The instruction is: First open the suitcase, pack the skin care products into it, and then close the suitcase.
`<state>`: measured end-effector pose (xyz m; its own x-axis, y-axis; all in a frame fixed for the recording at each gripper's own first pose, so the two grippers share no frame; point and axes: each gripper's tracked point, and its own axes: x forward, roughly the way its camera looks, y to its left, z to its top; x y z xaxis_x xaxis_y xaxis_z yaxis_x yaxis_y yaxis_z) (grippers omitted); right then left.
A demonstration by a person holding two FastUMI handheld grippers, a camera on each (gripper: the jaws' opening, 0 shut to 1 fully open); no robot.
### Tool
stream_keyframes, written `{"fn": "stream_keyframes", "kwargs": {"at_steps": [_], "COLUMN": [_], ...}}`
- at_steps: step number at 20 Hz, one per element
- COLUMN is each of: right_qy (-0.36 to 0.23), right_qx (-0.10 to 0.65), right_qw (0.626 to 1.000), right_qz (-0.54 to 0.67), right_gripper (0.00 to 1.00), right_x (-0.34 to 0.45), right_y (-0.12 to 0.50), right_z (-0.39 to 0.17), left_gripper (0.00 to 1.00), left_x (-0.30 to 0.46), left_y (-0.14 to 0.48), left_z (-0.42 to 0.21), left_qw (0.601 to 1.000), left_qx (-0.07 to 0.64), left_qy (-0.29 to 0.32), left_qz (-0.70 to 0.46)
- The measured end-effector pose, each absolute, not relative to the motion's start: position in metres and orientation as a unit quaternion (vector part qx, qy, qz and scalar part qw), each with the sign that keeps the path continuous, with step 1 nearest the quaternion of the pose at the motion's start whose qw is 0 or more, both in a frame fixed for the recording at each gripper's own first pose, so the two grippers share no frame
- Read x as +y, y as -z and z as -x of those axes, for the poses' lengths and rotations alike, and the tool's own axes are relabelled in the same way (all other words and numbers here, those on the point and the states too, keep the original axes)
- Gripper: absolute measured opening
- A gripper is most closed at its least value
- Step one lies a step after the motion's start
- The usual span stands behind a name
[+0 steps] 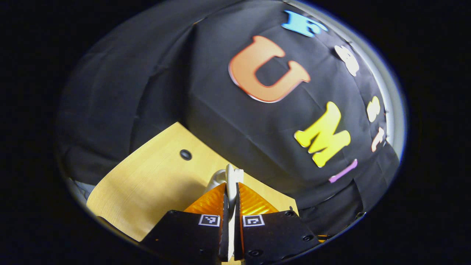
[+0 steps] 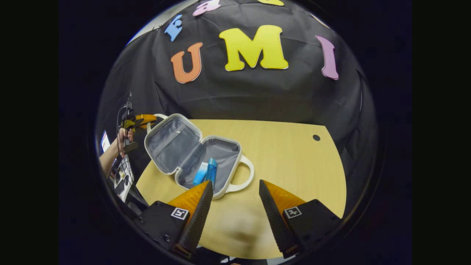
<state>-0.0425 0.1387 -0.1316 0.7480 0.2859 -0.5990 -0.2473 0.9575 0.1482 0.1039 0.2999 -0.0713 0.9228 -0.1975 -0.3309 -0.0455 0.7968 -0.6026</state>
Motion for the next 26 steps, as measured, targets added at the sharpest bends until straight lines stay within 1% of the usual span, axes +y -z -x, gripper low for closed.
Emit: {"fn": "stream_keyframes", "kwargs": {"at_steps": [2, 5, 7, 8, 12, 14, 18, 26], "right_qy": [-0.133, -0.118, -0.11, -0.106, -0.089, -0.08, -0.061, -0.017], "right_qx": [0.322, 0.316, 0.31, 0.308, 0.304, 0.303, 0.304, 0.323], "right_qw": [0.937, 0.94, 0.943, 0.944, 0.947, 0.948, 0.949, 0.945], "right_qz": [-0.038, -0.05, -0.05, -0.049, -0.054, -0.058, -0.06, -0.058], "right_gripper": [0.74, 0.74, 0.74, 0.76, 0.76, 0.76, 0.76, 0.75], "right_x": [0.126, 0.107, 0.094, 0.086, 0.063, 0.05, 0.024, -0.031], "right_y": [0.132, 0.128, 0.123, 0.122, 0.119, 0.12, 0.119, 0.125], "right_z": [0.047, 0.051, 0.052, 0.052, 0.054, 0.054, 0.057, 0.067], "left_gripper": [0.08, 0.08, 0.08, 0.08, 0.08, 0.08, 0.08, 0.09], "left_x": [0.265, 0.212, 0.178, 0.161, 0.087, 0.048, -0.008, -0.079], "left_y": [0.052, 0.03, 0.027, 0.026, 0.034, 0.047, 0.091, 0.185], "left_z": [-0.099, -0.095, -0.097, -0.097, -0.08, -0.075, -0.078, -0.079], "left_qw": [0.942, 0.956, 0.959, 0.958, 0.954, 0.95, 0.942, 0.916], "left_qx": [0.183, 0.175, 0.18, 0.182, 0.192, 0.202, 0.228, 0.311], "left_qy": [0.064, 0.09, 0.102, 0.11, 0.158, 0.184, 0.21, 0.24], "left_qz": [0.275, 0.218, 0.195, 0.192, 0.17, 0.149, 0.129, 0.081]}}
